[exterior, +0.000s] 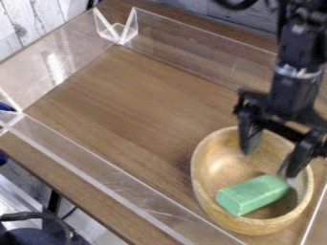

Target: Put the green block in the brown bowl

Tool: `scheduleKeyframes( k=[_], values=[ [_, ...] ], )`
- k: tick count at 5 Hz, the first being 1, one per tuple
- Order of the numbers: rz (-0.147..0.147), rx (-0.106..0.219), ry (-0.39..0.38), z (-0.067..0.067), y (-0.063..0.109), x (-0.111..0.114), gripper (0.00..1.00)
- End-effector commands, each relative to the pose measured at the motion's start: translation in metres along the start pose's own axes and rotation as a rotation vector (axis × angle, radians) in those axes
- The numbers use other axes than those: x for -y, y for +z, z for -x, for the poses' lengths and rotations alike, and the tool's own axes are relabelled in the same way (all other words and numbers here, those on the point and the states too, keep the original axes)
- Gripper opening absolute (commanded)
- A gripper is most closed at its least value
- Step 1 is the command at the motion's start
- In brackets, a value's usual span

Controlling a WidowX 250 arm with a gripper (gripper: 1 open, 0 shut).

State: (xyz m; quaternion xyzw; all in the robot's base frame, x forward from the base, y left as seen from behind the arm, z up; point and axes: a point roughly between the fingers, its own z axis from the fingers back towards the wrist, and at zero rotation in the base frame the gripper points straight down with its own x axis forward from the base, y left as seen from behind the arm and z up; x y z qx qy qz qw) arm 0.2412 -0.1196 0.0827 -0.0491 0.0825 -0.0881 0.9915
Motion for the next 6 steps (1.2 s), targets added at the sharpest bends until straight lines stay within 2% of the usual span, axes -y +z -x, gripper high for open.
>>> scheduleKeyframes(
  k=[1,2,3,4,5,6],
  values=[
    [-0.009,0.071,-0.009,-0.001,0.035,-0.002,1.0],
    [-0.028,0.107,-0.002,0.006,0.067,-0.009,1.0],
    [-0.03,0.127,-0.051,0.008,0.056,-0.013,1.0],
    [-0.024,0.15,-0.099,0.016,0.045,-0.022,1.0],
    [-0.024,0.165,-0.145,0.022,0.041,-0.039,1.0],
    [-0.019,0.154,-0.129,0.025,0.035,-0.048,0.0]
  ],
)
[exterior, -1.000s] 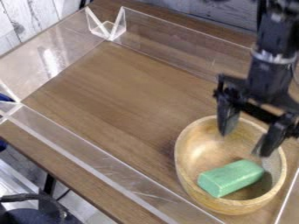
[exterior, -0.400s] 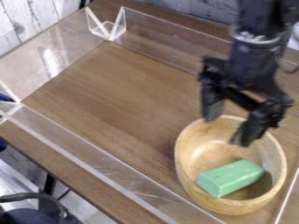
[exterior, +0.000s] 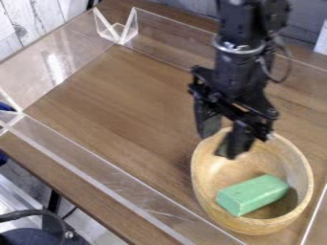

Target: Put the green block in the brown bowl

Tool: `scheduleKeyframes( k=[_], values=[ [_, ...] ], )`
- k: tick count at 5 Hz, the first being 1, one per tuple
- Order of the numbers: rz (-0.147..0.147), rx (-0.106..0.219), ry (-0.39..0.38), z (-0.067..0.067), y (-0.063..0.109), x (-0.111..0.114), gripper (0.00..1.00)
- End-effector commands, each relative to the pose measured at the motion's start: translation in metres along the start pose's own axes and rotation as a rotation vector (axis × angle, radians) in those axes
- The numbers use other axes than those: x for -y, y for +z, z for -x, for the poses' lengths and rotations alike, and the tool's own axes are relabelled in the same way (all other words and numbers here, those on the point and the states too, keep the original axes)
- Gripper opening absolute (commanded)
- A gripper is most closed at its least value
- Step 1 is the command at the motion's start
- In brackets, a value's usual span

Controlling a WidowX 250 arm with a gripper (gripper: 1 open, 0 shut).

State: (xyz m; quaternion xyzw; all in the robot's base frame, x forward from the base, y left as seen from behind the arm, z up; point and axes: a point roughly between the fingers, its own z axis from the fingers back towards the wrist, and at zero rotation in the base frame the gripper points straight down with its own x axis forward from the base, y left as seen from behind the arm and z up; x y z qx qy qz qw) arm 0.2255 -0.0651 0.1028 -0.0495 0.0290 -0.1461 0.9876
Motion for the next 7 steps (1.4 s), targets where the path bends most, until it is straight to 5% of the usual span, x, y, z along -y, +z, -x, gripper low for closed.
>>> scheduleKeyframes(
  k=[1,3,4,5,7],
  values=[
    [0.002,0.047,0.002,-0.001,0.01,-0.007,0.0],
    [0.012,0.077,0.012,-0.004,0.016,-0.052,0.0],
    [0.007,0.113,0.122,0.007,0.018,-0.097,0.0],
    [0.017,0.125,0.083,-0.006,0.005,-0.058,0.0],
    [0.001,0.097,0.037,-0.049,-0.016,0.005,0.0]
  ],
)
